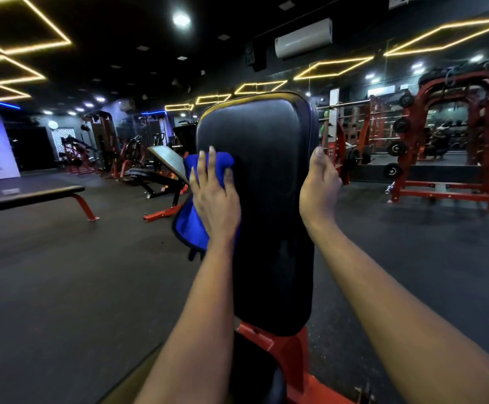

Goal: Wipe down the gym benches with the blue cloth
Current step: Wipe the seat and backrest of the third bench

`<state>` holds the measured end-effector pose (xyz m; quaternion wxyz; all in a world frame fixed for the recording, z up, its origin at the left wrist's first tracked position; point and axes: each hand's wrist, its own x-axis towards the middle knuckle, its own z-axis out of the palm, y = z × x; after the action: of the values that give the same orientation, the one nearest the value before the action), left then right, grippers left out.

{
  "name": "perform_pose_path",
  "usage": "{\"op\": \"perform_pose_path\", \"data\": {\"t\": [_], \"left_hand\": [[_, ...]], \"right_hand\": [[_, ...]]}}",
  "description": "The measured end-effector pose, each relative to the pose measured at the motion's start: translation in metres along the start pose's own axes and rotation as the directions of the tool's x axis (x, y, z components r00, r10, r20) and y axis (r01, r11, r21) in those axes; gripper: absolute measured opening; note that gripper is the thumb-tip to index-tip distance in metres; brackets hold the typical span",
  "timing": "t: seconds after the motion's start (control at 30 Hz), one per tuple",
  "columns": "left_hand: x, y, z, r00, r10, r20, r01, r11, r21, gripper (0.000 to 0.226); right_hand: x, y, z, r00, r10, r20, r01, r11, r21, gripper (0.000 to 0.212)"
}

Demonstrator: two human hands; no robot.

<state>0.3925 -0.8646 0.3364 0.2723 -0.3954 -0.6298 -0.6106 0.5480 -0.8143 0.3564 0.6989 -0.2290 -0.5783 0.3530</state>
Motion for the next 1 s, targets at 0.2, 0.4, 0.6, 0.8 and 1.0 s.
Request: {"op": "perform_pose_path", "data": {"t": [0.2,0.4,0.6,0.8,1.0], "left_hand": [[-0.107,-0.059,-0.014,0.990,-0.136,0.039,0.135,0.990,0.029,0.052],[-0.056,-0.040,-0.042,0.983,-0.180,-0.026,0.174,0.974,-0.144,0.049],[-0.023,-0.030,-0.033,0.994,-0.094,0.060,0.097,0.993,-0.065,0.051],[-0.059,-0.036,-0.003,0.979,-0.199,0.051,0.199,0.980,-0.006,0.050],[-0.132,-0.062,-0.020,0.956,-0.270,0.112,0.266,0.963,0.047,0.052]], "right_hand": [[-0.003,-0.003,0.000,0.999,0.005,-0.031,-0.007,0.998,-0.067,0.048],[-0.004,-0.008,-0.001,0.997,-0.032,-0.074,0.020,0.987,-0.160,0.043],[-0.004,-0.007,-0.001,0.997,-0.027,-0.067,0.016,0.987,-0.162,0.043],[-0.004,-0.004,0.001,0.997,-0.014,-0.071,0.004,0.990,-0.144,0.046],[-0.005,-0.007,0.001,0.996,0.004,-0.088,-0.017,0.987,-0.157,0.048]]}}
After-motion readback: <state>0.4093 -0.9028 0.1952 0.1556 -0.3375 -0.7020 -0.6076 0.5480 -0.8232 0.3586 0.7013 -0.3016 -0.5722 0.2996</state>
